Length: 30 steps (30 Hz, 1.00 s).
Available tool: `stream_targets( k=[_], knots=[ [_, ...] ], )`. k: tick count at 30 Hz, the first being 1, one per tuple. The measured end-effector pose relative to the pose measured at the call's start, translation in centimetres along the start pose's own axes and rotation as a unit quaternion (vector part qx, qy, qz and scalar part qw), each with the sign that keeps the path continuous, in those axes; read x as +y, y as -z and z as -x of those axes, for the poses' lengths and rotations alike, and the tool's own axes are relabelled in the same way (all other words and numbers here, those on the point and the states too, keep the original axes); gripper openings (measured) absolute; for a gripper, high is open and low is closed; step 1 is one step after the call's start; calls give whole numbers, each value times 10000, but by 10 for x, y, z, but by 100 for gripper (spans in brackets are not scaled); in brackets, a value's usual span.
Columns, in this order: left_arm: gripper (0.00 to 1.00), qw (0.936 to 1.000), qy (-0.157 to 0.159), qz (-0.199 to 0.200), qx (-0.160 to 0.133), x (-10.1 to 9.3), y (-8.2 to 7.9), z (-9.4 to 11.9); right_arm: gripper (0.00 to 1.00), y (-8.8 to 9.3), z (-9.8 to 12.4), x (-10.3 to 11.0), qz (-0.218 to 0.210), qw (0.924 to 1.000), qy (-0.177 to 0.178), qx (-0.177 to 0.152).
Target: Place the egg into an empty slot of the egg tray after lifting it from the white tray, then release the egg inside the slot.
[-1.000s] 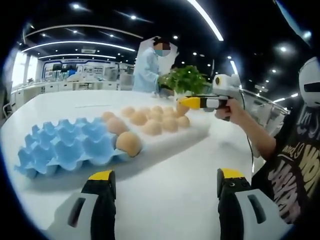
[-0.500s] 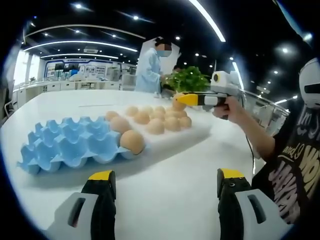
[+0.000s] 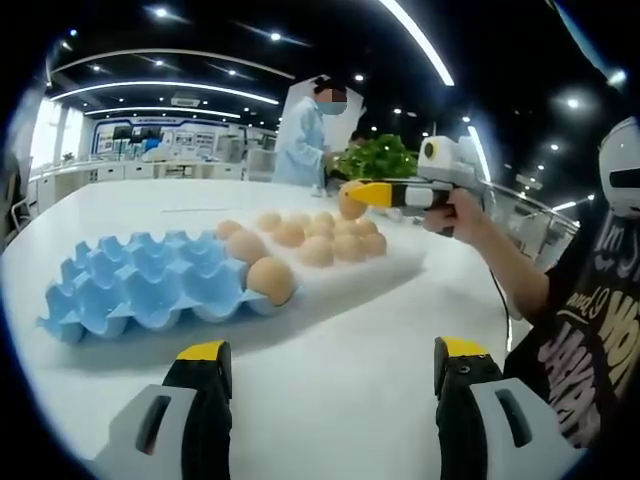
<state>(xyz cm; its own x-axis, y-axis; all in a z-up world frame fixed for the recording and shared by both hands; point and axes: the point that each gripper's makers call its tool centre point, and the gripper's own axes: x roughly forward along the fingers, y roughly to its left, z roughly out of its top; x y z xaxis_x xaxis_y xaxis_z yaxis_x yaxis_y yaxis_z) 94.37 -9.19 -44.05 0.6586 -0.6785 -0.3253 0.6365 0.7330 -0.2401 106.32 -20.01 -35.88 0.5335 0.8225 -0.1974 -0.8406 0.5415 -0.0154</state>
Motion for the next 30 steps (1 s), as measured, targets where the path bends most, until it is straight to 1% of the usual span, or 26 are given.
stream_targets(
  k=[6,16,30],
  knots=[
    [84,10000,-18,28,-23,2,0,2,29,-3,-10,6,31,9999,-129,0],
    [84,10000,-52,52,-62,4,-1,4,29,-8,-21,14,60,9996,-273,-11],
    [84,9999,-67,68,-109,5,-2,7,29,-16,-42,36,151,9982,-579,-14]
  ],
)
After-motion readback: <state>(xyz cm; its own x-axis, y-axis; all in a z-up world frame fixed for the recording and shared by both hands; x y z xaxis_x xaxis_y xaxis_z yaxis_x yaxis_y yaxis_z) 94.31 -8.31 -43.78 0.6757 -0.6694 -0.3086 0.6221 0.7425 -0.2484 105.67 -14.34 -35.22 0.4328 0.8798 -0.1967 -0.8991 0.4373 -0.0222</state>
